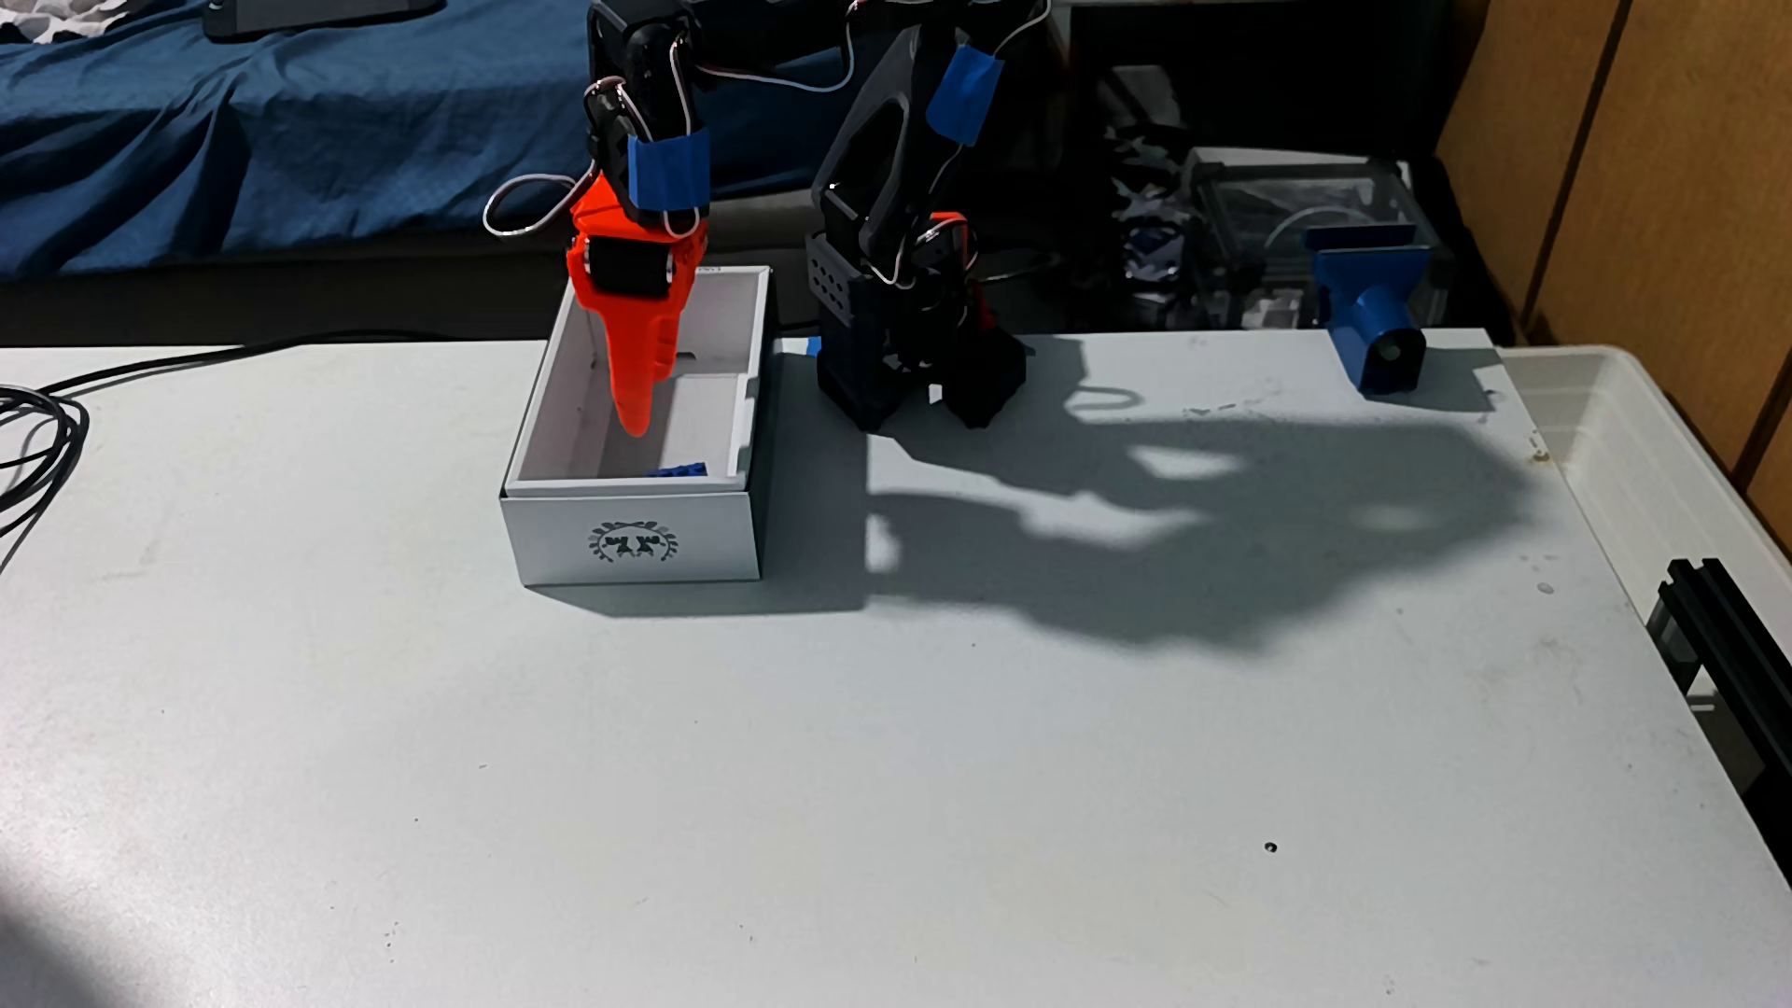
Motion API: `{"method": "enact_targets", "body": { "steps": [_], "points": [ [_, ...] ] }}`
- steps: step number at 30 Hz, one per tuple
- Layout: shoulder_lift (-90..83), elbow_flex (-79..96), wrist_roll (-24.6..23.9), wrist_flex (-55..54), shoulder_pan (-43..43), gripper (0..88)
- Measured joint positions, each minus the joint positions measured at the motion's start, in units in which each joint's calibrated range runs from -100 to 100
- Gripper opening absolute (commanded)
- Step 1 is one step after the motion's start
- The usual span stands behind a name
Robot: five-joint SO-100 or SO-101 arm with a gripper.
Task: Grab the blue brick and place in box
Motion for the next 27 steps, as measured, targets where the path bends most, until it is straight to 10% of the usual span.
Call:
{"method": "enact_targets", "body": {
  "steps": [10,27],
  "points": [
    [-0.08,-23.33,-8.16,12.21,-6.20,23.1],
    [-0.08,-30.84,-28.11,1.58,-37.56,22.2]
  ]
}}
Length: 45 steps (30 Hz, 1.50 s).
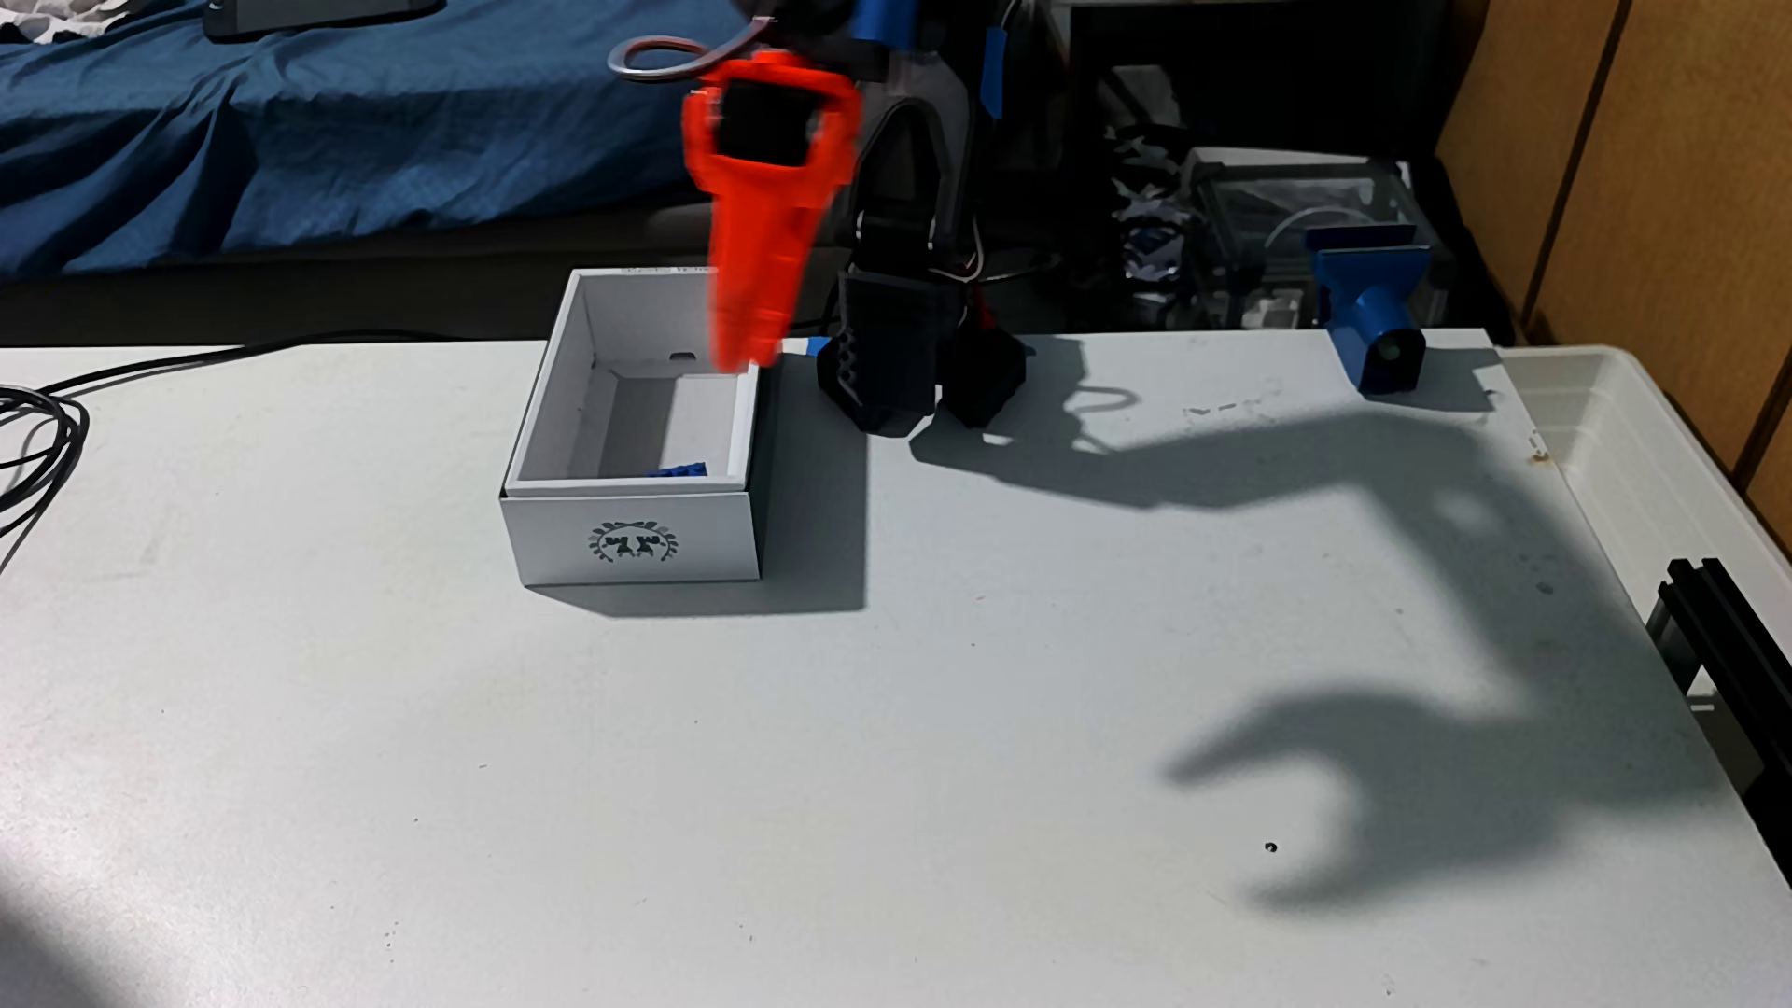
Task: Grab the blue brick and place in box
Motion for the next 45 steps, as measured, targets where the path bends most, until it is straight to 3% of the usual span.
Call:
{"method": "enact_targets", "body": {
  "steps": [10,24,45],
  "points": [
    [0.00,9.66,-2.16,-12.12,-10.33,22.2],
    [-2.62,21.19,-4.16,-26.79,-11.44,22.2],
    [-54.14,60.17,-4.26,-30.04,-13.95,22.2]
  ]
}}
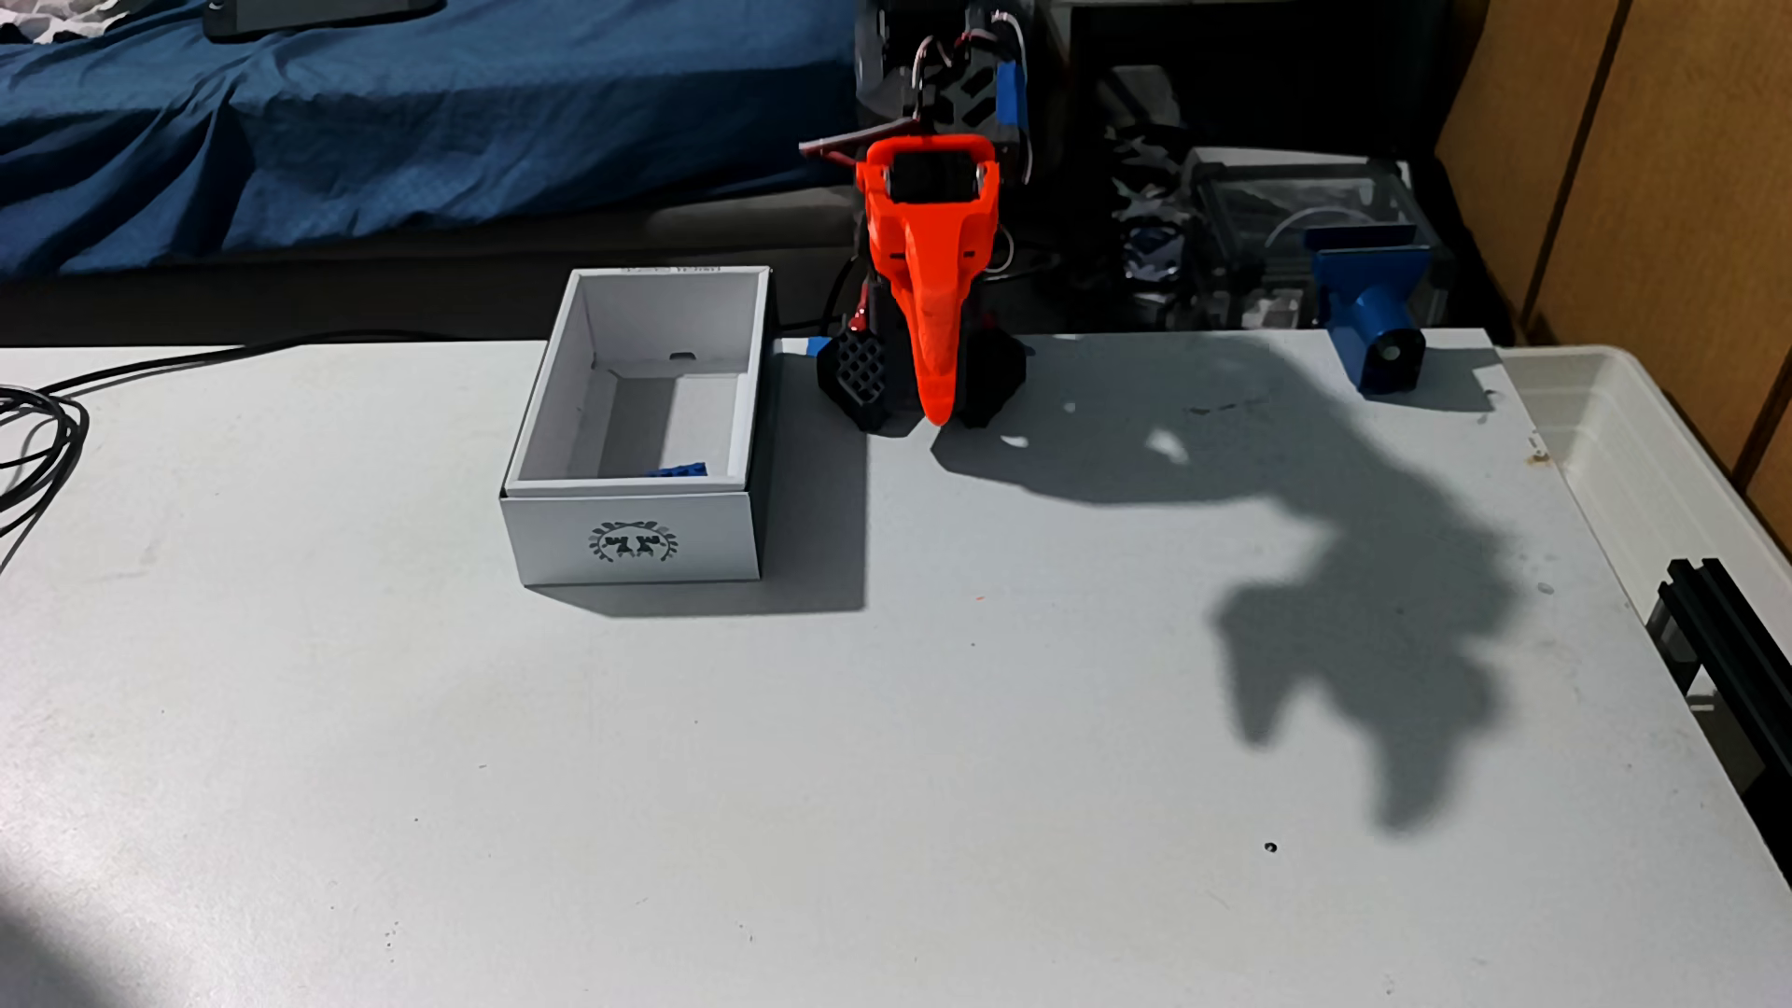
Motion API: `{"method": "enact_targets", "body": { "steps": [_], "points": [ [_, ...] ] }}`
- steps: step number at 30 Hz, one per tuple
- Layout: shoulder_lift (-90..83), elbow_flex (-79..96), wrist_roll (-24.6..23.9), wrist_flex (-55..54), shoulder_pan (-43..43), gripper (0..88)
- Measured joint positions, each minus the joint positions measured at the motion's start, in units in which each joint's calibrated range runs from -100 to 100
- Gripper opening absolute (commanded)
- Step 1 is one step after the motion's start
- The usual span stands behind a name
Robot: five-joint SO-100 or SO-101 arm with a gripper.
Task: Grab the blue brick and place in box
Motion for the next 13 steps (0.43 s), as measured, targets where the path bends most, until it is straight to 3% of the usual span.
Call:
{"method": "enact_targets", "body": {
  "steps": [13],
  "points": [
    [-8.02,9.12,2.21,2.02,0.00,22.3]
  ]
}}
